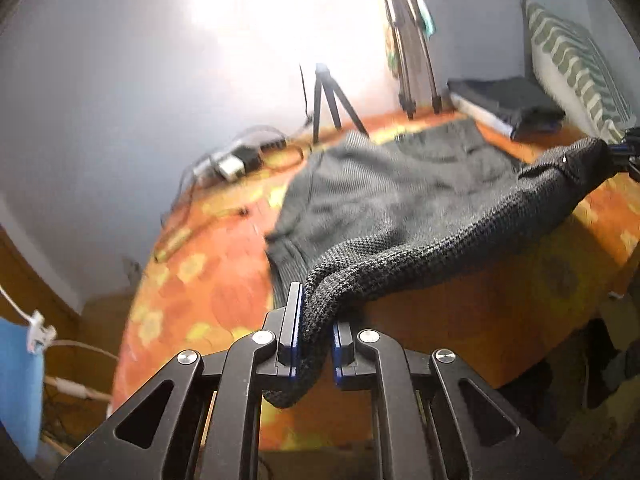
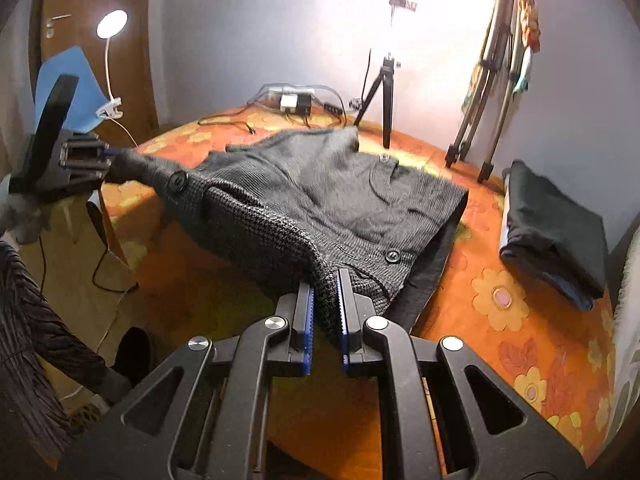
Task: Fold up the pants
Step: 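Lift the hem with both tools and fold it over toward the waistband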
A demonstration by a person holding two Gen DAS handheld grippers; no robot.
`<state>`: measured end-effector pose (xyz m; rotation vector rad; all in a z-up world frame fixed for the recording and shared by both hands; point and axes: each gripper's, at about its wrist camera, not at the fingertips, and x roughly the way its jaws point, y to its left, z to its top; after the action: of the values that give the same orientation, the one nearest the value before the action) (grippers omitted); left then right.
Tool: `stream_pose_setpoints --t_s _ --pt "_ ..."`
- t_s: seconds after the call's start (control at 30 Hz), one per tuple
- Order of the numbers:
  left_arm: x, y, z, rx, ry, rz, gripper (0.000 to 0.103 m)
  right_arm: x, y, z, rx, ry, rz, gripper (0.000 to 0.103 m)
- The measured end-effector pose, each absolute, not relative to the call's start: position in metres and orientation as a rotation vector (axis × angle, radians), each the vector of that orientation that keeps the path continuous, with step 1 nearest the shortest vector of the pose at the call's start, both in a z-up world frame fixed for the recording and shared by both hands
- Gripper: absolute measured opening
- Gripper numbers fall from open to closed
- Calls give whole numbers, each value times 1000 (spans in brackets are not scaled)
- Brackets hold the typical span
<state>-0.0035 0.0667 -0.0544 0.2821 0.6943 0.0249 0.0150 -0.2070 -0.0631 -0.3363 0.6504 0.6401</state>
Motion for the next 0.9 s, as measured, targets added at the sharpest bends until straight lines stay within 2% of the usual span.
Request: stream_pose_setpoints --t_s 0.47,0.73,0.9 --pt "100 53 11 315 577 9 10 73 -212 -11 -320 533 535 10" --pt "191 44 1 312 597 23 10 166 -213 -10 -311 565 477 10" --pt "243 45 -20 308 656 30 10 235 -209 -30 -310 639 443 10"
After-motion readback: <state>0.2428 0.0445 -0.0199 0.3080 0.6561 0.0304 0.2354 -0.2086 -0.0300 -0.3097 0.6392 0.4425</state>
